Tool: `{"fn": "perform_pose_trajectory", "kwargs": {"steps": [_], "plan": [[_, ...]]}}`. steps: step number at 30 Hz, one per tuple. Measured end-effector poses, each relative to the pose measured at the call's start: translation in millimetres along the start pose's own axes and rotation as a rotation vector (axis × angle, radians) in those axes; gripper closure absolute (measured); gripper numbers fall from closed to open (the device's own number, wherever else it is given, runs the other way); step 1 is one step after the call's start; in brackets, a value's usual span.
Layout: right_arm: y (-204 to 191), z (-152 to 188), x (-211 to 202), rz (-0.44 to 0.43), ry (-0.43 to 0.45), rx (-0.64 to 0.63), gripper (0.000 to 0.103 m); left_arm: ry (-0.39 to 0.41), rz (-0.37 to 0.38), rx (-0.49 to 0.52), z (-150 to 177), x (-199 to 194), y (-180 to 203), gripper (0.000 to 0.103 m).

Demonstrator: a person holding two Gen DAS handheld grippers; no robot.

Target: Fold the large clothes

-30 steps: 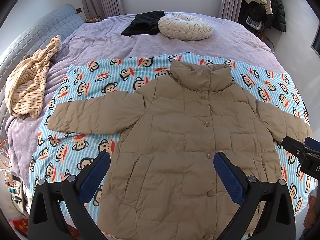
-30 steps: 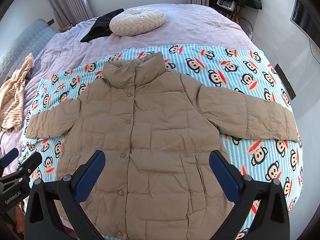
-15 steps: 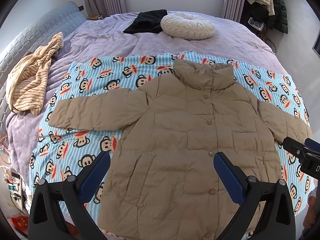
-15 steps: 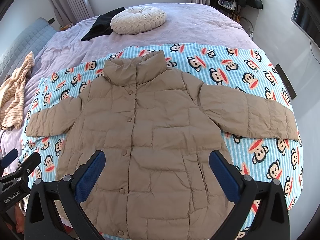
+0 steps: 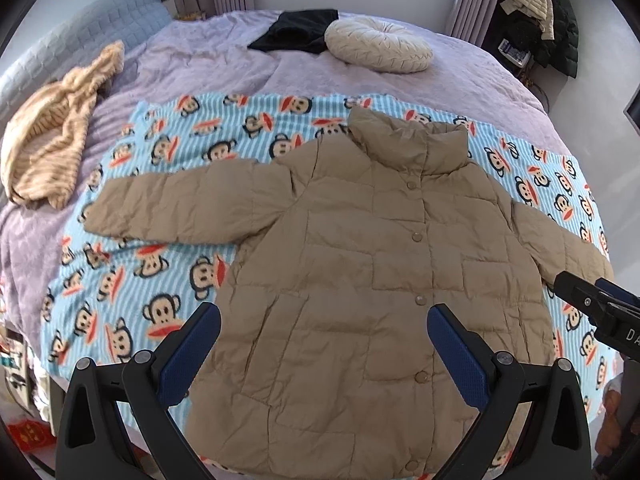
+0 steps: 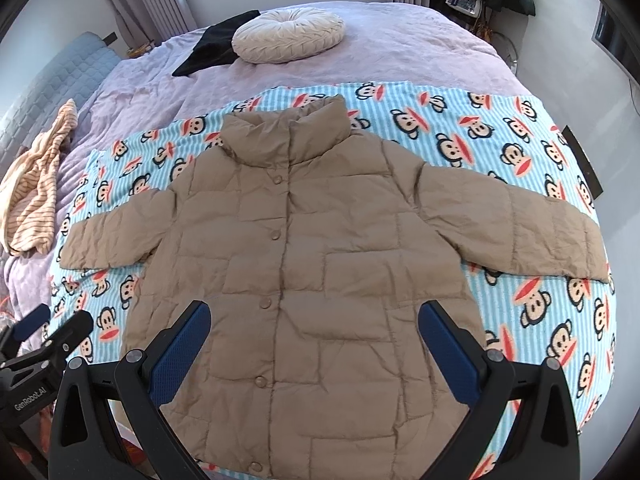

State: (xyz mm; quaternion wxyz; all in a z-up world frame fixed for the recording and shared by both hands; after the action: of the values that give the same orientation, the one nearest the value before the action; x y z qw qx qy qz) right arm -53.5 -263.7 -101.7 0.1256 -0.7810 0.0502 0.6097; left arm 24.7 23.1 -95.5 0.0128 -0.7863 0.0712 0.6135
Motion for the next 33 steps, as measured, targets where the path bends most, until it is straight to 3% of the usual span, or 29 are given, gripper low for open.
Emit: {"fn": "perform_pose_trajectory", "kwargs": {"steps": [7,14,20,24,33], "plan": [[-42,-1,21,-0.029,-0.028,-0.033,0.000,-0.056,0.026,-0.033,-1,21,-41,0.000],[-100,-6,57,-0.053,-0.036,-0.022,0.000,-0.085,0.010,-0.048,-13,55,-121,0.000],[-156,-4,109,-0.022,-0.127,-0.028,0.000,-0.122,0.086,-0.123,-27,107,-191,0.000],[-185,-1,141,-0.039,-0.167,-0.053,0.000,-0.116,0.184,-0.189,-43,151,-223,0.000],[-226,11,202,-0.097,-0.244,-0.031,0.000,-0.073,0.523,-0.306,-89,221,-238,0.000]]}}
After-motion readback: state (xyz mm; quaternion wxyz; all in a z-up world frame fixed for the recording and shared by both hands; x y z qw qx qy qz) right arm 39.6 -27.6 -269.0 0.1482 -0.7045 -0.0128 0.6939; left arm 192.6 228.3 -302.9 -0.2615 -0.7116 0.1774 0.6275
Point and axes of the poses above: each gripper's, at about its wrist camera, not at the fingertips, and x roughly the way its jaws point, y to its right, z to its underside, the point moved 10 cm from there along x, roughly the way its jaws point, and after that the axes turned 11 degrees about -y, right-handed, at the moved point
